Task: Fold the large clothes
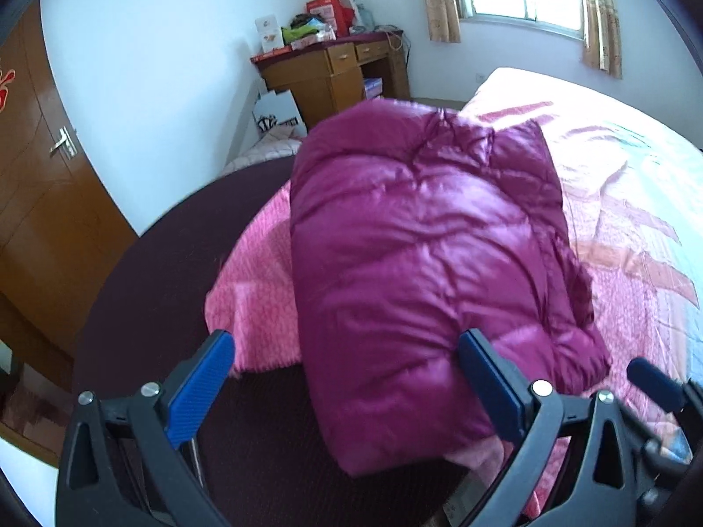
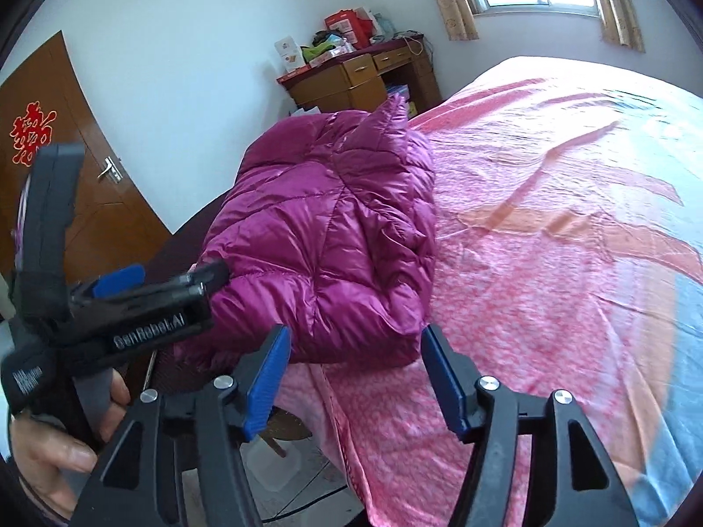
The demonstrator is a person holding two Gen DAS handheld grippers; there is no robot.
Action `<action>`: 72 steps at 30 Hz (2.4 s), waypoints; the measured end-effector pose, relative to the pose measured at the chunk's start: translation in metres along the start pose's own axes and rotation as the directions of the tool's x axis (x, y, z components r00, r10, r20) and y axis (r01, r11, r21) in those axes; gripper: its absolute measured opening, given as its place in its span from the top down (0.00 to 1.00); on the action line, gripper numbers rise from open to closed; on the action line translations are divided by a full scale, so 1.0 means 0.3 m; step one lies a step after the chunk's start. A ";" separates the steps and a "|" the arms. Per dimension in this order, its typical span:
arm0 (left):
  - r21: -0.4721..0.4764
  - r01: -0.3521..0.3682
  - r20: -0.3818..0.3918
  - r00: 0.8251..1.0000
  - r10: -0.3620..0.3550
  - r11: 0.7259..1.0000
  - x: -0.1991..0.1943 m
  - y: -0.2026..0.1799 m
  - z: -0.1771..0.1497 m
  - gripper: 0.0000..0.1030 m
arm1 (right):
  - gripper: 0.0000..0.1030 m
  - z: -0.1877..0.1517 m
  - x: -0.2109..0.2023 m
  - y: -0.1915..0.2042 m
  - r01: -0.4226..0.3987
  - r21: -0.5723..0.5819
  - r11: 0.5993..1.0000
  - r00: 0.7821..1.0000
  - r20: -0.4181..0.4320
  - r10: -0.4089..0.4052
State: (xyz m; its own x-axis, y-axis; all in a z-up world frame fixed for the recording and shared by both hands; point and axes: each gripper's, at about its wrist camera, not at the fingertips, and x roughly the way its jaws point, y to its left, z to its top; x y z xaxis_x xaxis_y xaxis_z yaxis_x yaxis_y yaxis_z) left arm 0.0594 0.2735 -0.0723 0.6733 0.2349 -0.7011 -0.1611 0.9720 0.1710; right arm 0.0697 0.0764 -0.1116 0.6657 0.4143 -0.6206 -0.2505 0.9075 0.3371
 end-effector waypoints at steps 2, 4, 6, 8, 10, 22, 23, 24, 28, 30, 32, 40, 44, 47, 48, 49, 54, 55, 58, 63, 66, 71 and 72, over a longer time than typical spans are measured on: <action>-0.025 0.004 -0.016 1.000 -0.004 1.000 -0.007 0.004 -0.039 0.00 | 0.39 -0.007 -0.008 -0.013 0.030 0.016 0.999 0.999 -0.023 -0.029; -0.037 0.005 -0.022 1.000 -0.006 0.999 -0.021 0.001 -0.057 0.00 | 0.39 -0.010 -0.013 -0.021 0.052 0.027 0.998 0.998 -0.042 -0.051; -0.029 -0.011 -0.014 1.000 0.011 1.000 -0.043 -0.006 -0.063 0.00 | 0.39 -0.018 -0.028 -0.029 0.059 0.030 0.998 0.997 -0.047 -0.058; -0.024 -0.035 0.009 0.999 0.035 0.999 -0.072 -0.008 -0.068 0.00 | 0.39 -0.016 -0.048 -0.023 0.072 0.020 0.997 0.996 -0.045 -0.071; -0.035 -0.034 0.028 0.999 0.035 0.999 -0.105 -0.006 -0.069 0.00 | 0.39 -0.011 -0.084 -0.012 0.075 0.010 0.997 0.997 -0.032 -0.075; -0.125 0.017 0.324 0.946 0.024 0.992 -0.397 0.064 -0.003 0.00 | 0.28 0.086 -0.390 0.150 0.123 -0.093 0.988 0.955 0.283 -0.092; -0.128 0.032 0.343 0.939 0.014 0.991 -0.416 0.069 0.001 0.00 | 0.27 0.095 -0.422 0.161 0.132 -0.099 0.986 0.942 0.322 -0.094; -0.128 0.040 0.357 0.934 0.009 0.991 -0.430 0.071 0.003 0.00 | 0.27 0.099 -0.447 0.168 0.140 -0.102 0.985 0.932 0.350 -0.096; -0.147 0.070 0.411 0.912 -0.003 0.987 -0.492 0.081 0.003 0.00 | 0.23 0.128 -0.549 0.194 0.147 -0.103 0.984 0.883 0.462 -0.084; -0.157 0.097 0.419 0.908 -0.022 0.983 -0.509 0.084 0.003 0.00 | 0.21 0.141 -0.578 0.206 0.146 -0.106 0.984 0.864 0.497 -0.075; -0.167 0.110 0.427 0.904 -0.028 0.980 -0.521 0.087 0.004 0.00 | 0.19 0.156 -0.596 0.220 0.149 -0.118 0.982 0.853 0.517 -0.067; -0.169 0.017 0.475 0.877 0.066 0.985 -0.543 0.065 -0.007 0.00 | 0.18 0.124 -0.616 0.229 0.177 -0.103 0.979 0.824 0.559 -0.091; -0.169 0.042 0.470 0.882 0.043 0.985 -0.539 0.060 -0.011 0.00 | 0.18 0.101 -0.623 0.226 0.222 -0.087 0.971 0.808 0.574 -0.133; -0.160 0.032 0.459 0.887 0.045 0.987 -0.530 0.052 -0.009 0.00 | 0.18 0.098 -0.616 0.221 0.225 -0.081 0.971 0.810 0.569 -0.140; -0.158 0.029 0.456 0.889 0.047 0.987 -0.529 0.047 -0.010 0.00 | 0.18 0.099 -0.612 0.214 0.222 -0.077 0.972 0.812 0.566 -0.141; -0.157 0.028 0.453 0.890 0.047 0.987 -0.528 0.044 -0.011 0.00 | 0.18 0.099 -0.609 0.209 0.217 -0.071 0.974 0.816 0.561 -0.141; -0.152 0.026 0.448 0.893 0.046 0.988 -0.529 0.032 -0.014 0.00 | 0.18 0.101 -0.592 0.198 0.202 -0.063 0.977 0.825 0.548 -0.135; -0.152 0.024 0.447 0.893 0.047 0.988 -0.529 0.029 -0.016 0.00 | 0.18 0.101 -0.590 0.199 0.203 -0.065 0.977 0.826 0.546 -0.136; -0.155 0.021 0.445 0.894 0.051 0.988 -0.532 0.028 -0.018 0.00 | 0.18 0.098 -0.595 0.202 0.204 -0.071 0.976 0.827 0.547 -0.133; -0.157 0.015 0.449 0.892 0.058 0.987 -0.534 0.031 -0.017 0.00 | 0.18 0.097 -0.595 0.200 0.200 -0.069 0.977 0.828 0.546 -0.131; -0.152 0.012 0.446 0.893 0.058 0.988 -0.534 0.027 -0.017 0.00 | 0.18 0.100 -0.590 0.197 0.198 -0.069 0.978 0.833 0.537 -0.130; -0.148 0.016 0.444 0.895 0.052 0.989 -0.534 0.026 -0.017 0.00 | 0.18 0.102 -0.585 0.191 0.192 -0.063 0.979 0.838 0.529 -0.131; -0.149 0.015 0.445 0.894 0.053 0.989 -0.535 0.027 -0.017 0.00 | 0.18 0.105 -0.584 0.191 0.192 -0.062 0.979 0.839 0.529 -0.131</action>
State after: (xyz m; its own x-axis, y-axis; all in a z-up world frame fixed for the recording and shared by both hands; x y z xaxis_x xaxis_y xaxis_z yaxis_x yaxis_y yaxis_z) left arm -0.0537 0.2435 0.0383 0.9143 0.2607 -0.3101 -0.2564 0.9650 0.0553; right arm -0.0393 0.0535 0.0387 0.9627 0.1924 -0.1900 -0.1614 0.9726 0.1672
